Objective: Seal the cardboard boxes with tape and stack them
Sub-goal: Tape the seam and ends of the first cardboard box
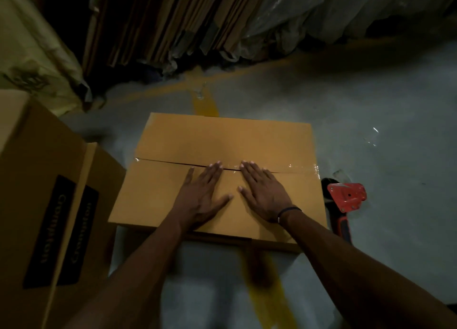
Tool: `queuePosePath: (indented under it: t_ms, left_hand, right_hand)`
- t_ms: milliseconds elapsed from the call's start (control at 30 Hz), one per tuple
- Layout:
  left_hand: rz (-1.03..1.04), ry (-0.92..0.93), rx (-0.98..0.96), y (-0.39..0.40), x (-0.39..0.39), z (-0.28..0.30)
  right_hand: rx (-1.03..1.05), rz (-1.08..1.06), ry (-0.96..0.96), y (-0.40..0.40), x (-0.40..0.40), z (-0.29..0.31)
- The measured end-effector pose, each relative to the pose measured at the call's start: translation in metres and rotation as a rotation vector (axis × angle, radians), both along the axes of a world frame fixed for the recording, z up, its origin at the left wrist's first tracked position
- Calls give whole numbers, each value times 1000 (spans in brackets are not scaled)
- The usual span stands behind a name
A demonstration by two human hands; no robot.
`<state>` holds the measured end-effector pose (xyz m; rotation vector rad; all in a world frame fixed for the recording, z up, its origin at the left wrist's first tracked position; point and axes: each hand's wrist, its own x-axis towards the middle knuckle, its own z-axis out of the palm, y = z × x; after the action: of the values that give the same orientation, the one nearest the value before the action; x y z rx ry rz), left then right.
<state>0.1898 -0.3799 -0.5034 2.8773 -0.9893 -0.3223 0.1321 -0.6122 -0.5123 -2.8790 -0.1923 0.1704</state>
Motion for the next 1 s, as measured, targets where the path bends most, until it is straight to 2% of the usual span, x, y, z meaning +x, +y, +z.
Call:
queuePosePath:
  t_ms: [200, 333, 567, 700, 900, 1000]
  left_hand:
    - [185, -2, 109, 96, 16, 9]
    - [222, -39, 117, 108, 17, 22]
    - [2, -44, 167, 89, 34, 16]
    - [-12, -80, 173, 115, 41, 14]
    - [208, -60, 158, 164, 41, 13]
    - [336, -43, 140, 153, 31, 11]
  right_hand:
    - [-28, -1, 25, 1, -1, 2]
    - [-19, -54, 35, 20, 3, 10]
    - [136, 180, 1, 133, 55, 12]
    - [105, 244, -19, 145, 72, -1]
    - [69, 255, -43, 136, 68, -15]
    - [53, 255, -14, 137, 69, -10]
